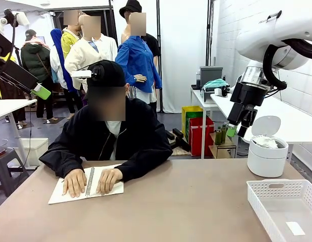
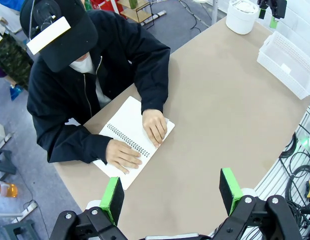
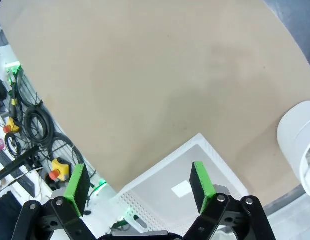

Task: Sort the paper based on its condition.
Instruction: If a person hands you a paper, place it in the Organizing basket , and if it's crumpled, put it in the Trash can.

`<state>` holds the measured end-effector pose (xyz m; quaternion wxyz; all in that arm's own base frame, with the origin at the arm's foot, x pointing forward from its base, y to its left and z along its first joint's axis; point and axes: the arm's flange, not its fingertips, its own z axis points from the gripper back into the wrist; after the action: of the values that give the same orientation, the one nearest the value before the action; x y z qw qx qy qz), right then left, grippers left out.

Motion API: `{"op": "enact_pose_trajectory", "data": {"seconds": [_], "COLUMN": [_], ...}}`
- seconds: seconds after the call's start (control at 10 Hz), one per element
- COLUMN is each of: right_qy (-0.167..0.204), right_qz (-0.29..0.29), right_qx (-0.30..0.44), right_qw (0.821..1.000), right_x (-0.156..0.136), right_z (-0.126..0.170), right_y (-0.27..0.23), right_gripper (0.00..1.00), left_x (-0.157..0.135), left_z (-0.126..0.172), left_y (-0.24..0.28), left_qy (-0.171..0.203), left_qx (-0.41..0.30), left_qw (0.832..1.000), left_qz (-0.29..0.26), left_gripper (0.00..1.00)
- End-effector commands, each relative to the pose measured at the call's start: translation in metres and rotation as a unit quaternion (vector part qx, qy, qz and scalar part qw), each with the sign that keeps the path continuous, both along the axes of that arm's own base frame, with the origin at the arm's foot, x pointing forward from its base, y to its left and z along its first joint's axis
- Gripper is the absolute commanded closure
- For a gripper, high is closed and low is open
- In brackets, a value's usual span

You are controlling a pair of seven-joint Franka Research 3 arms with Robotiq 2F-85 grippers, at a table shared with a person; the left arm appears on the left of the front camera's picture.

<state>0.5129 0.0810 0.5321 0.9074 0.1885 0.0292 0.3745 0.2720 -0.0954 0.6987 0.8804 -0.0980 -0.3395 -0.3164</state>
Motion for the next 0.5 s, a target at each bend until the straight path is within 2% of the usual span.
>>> {"op": "enact_pose_trajectory", "data": {"seconds": [0.0, 0.2, 0.3, 0.4], "right_qy": [0.000, 0.000, -0.047, -0.071], "right_qz": [-0.007, 0.000, 0.015, 0.026], "right_qx": [-0.005, 0.000, 0.062, 0.110], "right_qw": [1.000, 1.000, 0.997, 0.991], "right_x": [0.004, 0.000, -0.038, -0.067], "right_z": [0.001, 0.000, 0.010, 0.020], "right_y": [0.002, 0.000, 0.000, 0.010], "right_gripper": [0.00, 0.00, 0.00, 0.00], "left_x": [0.000, 0.000, 0.000, 0.000], "left_z": [0.000, 0.000, 0.000, 0.000], "left_y": [0.000, 0.000, 0.000, 0.000], "left_qy": [-0.001, -0.001, -0.001, -0.001], "left_qx": [0.000, 0.000, 0.000, 0.000], "left_qw": [1.000, 1.000, 1.000, 1.000], "left_qz": [0.001, 0.001, 0.001, 0.001], "left_gripper": [0.00, 0.00, 0.00, 0.00]}}
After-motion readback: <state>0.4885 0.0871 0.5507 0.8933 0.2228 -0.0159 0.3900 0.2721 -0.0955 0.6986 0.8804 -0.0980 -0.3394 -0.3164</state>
